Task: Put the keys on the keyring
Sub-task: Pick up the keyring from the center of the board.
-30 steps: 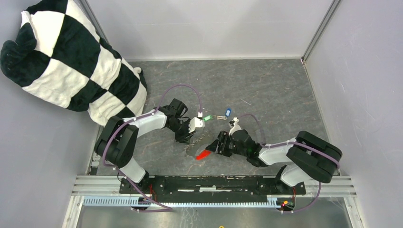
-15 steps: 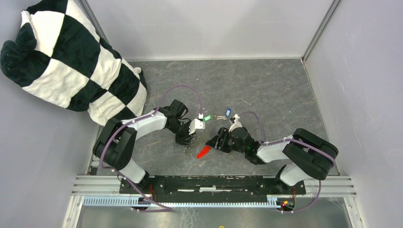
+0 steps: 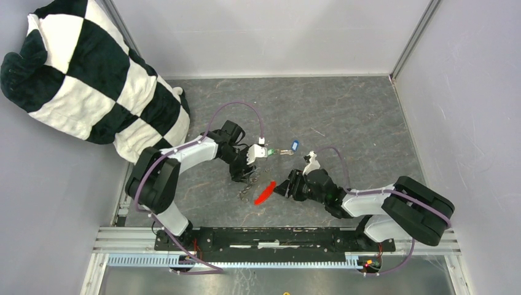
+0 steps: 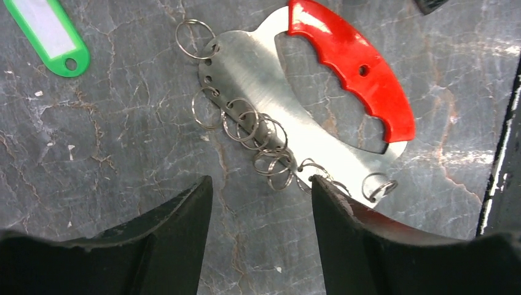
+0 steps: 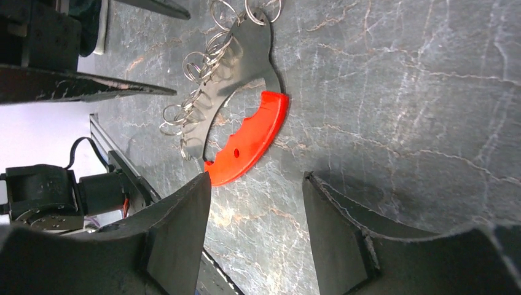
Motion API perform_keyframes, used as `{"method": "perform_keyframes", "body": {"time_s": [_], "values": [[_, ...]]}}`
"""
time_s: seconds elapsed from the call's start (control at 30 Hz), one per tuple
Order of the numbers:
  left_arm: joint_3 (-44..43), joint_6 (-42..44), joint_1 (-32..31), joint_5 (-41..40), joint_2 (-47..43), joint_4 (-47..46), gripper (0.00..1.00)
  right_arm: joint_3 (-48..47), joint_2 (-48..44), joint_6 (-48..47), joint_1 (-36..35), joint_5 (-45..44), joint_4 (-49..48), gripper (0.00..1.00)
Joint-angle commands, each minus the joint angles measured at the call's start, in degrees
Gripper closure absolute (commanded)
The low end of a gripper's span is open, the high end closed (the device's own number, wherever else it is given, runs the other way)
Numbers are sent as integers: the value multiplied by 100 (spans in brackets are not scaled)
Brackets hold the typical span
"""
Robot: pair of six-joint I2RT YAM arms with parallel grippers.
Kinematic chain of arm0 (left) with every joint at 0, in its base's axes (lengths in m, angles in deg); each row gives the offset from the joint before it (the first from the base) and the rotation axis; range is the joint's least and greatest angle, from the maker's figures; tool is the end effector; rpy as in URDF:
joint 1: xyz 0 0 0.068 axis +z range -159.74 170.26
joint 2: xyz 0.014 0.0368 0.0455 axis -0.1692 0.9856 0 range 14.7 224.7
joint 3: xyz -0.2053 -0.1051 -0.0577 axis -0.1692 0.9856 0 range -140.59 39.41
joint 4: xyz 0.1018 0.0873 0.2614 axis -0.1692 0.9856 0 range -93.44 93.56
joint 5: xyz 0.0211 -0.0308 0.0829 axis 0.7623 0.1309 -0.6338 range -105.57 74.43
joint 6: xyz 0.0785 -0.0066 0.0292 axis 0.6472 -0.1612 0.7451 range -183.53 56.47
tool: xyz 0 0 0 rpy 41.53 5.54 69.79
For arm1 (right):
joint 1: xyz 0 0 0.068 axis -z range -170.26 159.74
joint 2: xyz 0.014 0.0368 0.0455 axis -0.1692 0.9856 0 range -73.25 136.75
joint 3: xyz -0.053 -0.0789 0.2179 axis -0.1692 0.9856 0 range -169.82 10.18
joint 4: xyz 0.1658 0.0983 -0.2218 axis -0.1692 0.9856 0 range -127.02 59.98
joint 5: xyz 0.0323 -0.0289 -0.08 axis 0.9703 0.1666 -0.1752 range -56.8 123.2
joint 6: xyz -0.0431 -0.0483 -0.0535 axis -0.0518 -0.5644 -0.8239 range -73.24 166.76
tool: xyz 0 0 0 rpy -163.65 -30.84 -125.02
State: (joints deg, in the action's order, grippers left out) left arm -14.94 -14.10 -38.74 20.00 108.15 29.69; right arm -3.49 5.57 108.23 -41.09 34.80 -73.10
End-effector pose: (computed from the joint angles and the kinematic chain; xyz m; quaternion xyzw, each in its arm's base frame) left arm 0.2671 -0.1971 0.0836 0.6314 0.6990 -0.2709 0.1983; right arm 0.1733 0.2159 0.0369 0.0728 0.8588 0.4278 0.2724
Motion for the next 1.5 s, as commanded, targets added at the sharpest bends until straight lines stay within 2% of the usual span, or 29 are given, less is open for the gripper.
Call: {"method": "perform_keyframes", "body": {"time_s": [0.0,0.07,0.43,0.57,0.73,0.83,1.13,1.47], "values": [[-340,493,-18,-87,291,96,28,178,-272,-162,15,-118,-74,37],[-378,640,-57,-73,352,191,23,227,-330,-141,18,-86,-93,37],[-422,805,-364,-7,530,322,26,339,-394,-14,14,-38,-224,36],[-424,865,-396,-163,571,343,42,394,-403,18,31,-45,-250,37],[-282,1024,-501,-192,466,526,70,514,-403,112,88,-38,-364,37],[-216,899,-628,-244,347,555,97,547,-414,161,139,-4,-413,37],[-1047,-20,-687,-93,61,1228,98,724,-421,416,129,-11,-694,36],[-1416,-709,-687,163,-418,1218,98,829,-333,451,137,108,-1291,35]]}}
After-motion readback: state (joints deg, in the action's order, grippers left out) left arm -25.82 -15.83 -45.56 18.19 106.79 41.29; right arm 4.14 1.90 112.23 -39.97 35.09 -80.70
